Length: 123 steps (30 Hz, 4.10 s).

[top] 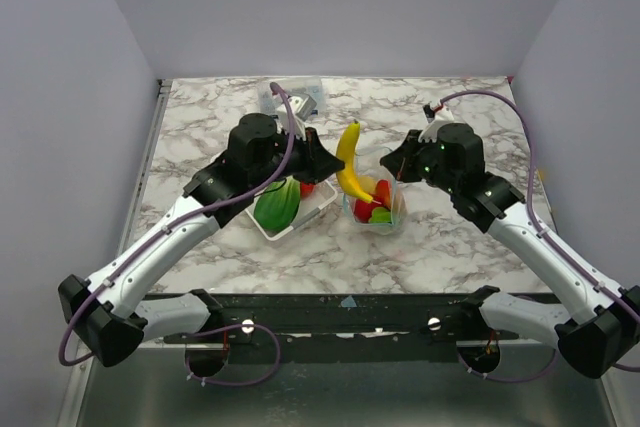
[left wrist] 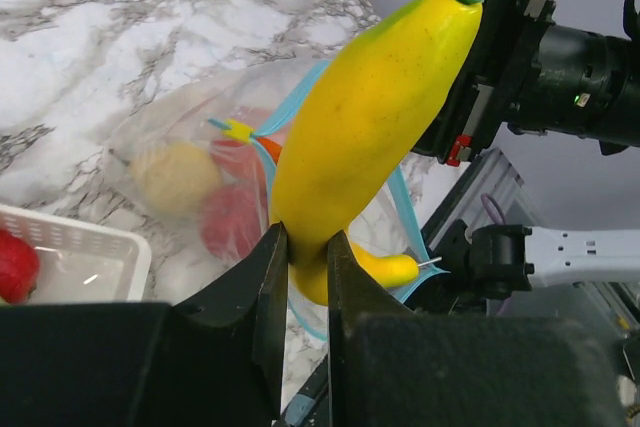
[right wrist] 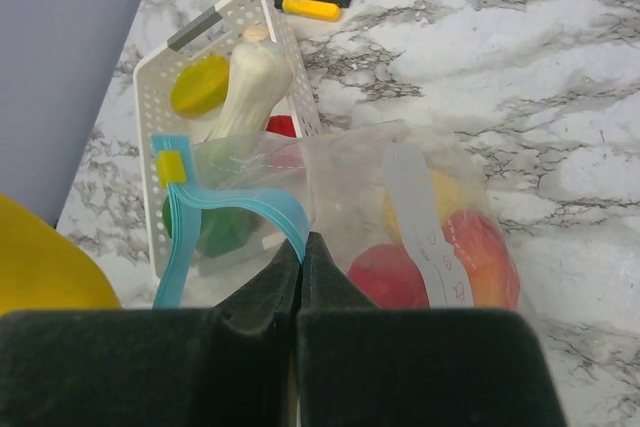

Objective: Place the food in the zip-top bag and seal the zipper

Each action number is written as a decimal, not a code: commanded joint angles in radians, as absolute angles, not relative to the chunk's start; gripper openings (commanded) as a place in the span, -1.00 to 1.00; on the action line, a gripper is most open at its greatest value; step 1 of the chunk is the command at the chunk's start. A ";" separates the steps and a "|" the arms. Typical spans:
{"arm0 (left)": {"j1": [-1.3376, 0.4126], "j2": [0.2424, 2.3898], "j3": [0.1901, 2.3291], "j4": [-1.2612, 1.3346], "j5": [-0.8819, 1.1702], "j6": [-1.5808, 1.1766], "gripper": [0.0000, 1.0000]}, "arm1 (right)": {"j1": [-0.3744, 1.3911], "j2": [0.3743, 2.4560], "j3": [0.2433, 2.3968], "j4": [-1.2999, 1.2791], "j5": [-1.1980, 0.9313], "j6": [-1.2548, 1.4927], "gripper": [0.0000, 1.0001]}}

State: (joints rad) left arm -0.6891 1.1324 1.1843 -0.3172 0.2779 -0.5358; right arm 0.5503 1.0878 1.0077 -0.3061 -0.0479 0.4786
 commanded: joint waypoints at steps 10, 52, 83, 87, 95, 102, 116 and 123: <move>-0.720 1.248 1.061 0.074 0.436 -0.545 -1.00 | 0.547 1.043 0.973 -0.184 -0.098 0.571 -0.99; -0.653 1.329 0.982 -0.047 0.617 -0.655 -0.06 | 0.548 1.033 0.959 -0.171 0.029 0.653 -0.99; -0.662 1.486 1.237 -0.149 0.737 -0.780 -0.81 | 0.547 0.990 0.969 -0.326 0.264 0.496 -0.99; -0.653 1.478 1.253 -0.187 0.736 -0.733 -0.33 | 0.548 0.983 0.968 -0.315 0.256 0.500 -0.99; -0.504 1.337 1.135 -0.227 0.650 -0.614 0.26 | 0.547 0.983 0.962 -0.314 0.258 0.500 -0.99; -0.329 1.209 1.079 -0.380 0.309 -0.557 0.59 | 0.548 0.987 0.959 -0.302 0.248 0.500 -0.99; -0.249 1.531 1.309 -0.700 -0.194 -0.270 0.52 | 0.547 0.941 0.943 -0.293 0.240 0.489 -0.99; -0.249 1.719 1.389 -0.681 -0.272 -0.054 0.53 | 0.547 0.928 0.941 -0.280 0.210 0.485 -0.99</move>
State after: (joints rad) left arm -0.2550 1.6436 1.3518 -0.6979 -0.1669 -0.2291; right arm 0.5495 0.9531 0.9470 -0.3302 0.2260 0.4961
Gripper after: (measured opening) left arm 0.765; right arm 0.008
